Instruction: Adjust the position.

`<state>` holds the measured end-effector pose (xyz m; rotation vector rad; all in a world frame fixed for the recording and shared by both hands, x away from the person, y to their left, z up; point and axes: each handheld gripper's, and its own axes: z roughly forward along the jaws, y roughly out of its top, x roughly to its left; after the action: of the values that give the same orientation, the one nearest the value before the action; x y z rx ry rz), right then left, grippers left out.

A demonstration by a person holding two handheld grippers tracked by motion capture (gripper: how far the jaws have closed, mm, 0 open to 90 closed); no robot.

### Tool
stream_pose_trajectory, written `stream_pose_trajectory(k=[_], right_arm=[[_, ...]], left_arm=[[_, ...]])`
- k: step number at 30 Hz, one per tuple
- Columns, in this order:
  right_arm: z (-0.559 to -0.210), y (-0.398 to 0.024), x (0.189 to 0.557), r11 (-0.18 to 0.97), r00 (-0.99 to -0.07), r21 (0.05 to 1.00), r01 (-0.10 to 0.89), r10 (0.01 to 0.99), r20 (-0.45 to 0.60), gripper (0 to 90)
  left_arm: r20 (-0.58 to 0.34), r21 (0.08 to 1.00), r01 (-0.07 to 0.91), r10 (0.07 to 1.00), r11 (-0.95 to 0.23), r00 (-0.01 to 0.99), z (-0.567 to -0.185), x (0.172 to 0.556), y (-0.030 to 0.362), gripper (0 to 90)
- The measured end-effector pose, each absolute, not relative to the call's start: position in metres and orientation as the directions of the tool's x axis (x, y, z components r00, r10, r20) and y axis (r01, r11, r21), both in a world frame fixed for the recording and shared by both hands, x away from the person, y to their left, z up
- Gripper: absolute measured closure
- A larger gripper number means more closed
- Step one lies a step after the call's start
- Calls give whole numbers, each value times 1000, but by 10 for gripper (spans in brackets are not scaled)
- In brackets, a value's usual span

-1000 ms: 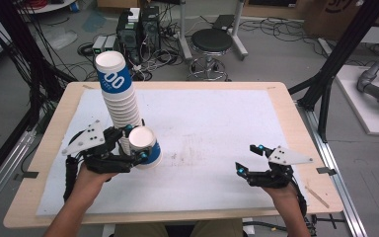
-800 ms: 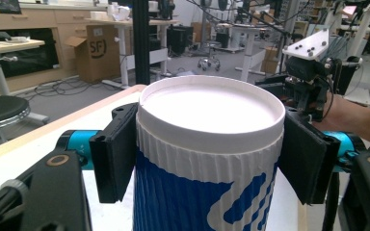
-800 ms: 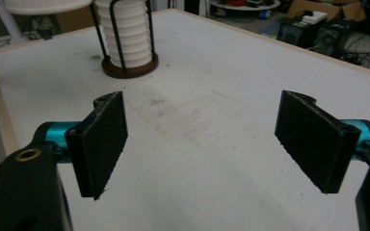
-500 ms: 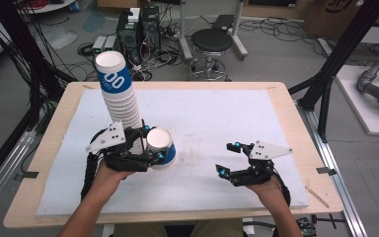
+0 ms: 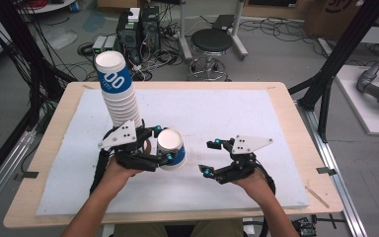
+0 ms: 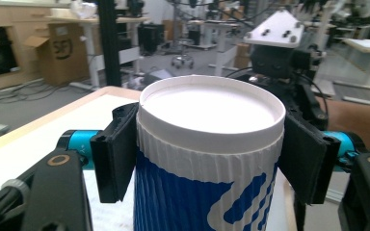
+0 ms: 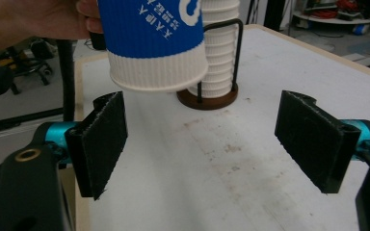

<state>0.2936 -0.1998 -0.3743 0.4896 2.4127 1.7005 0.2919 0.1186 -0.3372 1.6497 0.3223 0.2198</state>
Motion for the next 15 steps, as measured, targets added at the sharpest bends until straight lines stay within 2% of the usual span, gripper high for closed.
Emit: stream_pose_trajectory(k=[15], right_arm=[[-378,-184,298,315,-960,938,144,275,55,193]], left_arm=[[-60,991,89,271,-95,961,-343,298,97,293]])
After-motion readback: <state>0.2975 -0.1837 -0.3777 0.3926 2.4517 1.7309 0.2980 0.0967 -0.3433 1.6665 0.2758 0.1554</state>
